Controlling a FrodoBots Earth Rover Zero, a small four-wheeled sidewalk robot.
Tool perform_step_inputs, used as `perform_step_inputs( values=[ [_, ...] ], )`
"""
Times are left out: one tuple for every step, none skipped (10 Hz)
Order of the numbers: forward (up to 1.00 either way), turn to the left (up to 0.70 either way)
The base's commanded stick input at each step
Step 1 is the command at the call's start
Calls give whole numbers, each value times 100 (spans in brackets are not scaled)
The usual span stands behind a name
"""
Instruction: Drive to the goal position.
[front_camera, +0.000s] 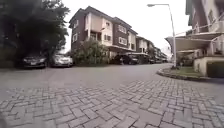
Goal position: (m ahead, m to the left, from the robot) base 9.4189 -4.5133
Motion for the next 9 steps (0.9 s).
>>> perform_step_inputs(
  values=[
    [70, 0],
    [70, 0],
    [70, 0],
    [70, 0],
    [70, 0],
    [70, 0],
    [70, 0],
    [70, 0],
    [70, 0]
  ],
)
